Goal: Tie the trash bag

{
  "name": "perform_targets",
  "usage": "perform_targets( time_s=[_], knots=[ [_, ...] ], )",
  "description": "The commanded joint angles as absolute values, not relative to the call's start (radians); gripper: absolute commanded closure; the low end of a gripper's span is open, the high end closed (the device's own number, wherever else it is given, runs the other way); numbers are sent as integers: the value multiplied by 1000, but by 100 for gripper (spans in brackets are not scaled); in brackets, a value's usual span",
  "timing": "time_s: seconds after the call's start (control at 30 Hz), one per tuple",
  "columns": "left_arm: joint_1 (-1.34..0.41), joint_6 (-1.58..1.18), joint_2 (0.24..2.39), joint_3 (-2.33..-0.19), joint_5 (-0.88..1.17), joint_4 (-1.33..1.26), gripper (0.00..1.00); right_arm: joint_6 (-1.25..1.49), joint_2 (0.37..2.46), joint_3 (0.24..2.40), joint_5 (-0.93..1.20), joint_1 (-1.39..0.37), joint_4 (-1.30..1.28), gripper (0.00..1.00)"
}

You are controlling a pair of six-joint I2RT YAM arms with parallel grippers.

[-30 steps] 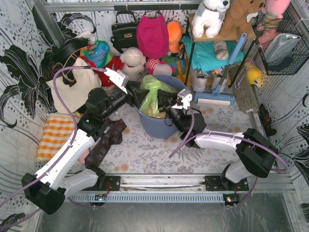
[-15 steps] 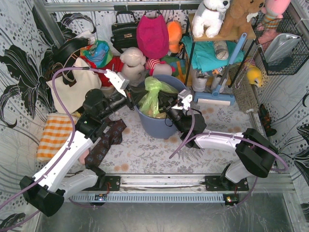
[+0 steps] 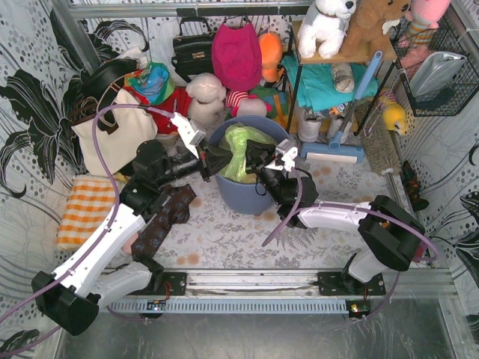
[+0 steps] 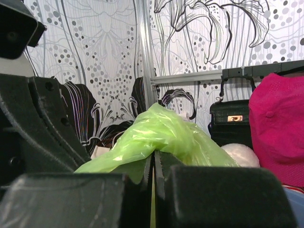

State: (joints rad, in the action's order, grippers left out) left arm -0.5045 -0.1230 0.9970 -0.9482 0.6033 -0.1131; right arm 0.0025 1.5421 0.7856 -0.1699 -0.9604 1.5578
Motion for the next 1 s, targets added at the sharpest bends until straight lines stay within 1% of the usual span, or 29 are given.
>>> perform_targets(
  time_s=[0.0, 0.23, 0.4, 0.5, 0.73, 0.97],
  knots=[
    [-516, -160, 994, -929, 694, -141, 100, 10, 1556, 816, -148, -956, 1668, 100],
    [-518, -159, 995, -916, 738, -122, 100, 12, 1558, 808, -135, -954, 1690, 100],
    [-518, -141, 946, -905, 599, -107, 100, 48, 1520, 760, -62, -947, 1682, 100],
    [-517, -139, 913, -899, 565, -125, 100, 80, 1482, 729, 11, -943, 1639, 100],
    [-518, -156, 955, -903, 649, -129, 100, 133, 1478, 729, 111, -942, 1674, 100],
    [-518, -166, 976, -896, 674, -139, 100, 117, 1502, 755, 69, -940, 1694, 100]
  ],
)
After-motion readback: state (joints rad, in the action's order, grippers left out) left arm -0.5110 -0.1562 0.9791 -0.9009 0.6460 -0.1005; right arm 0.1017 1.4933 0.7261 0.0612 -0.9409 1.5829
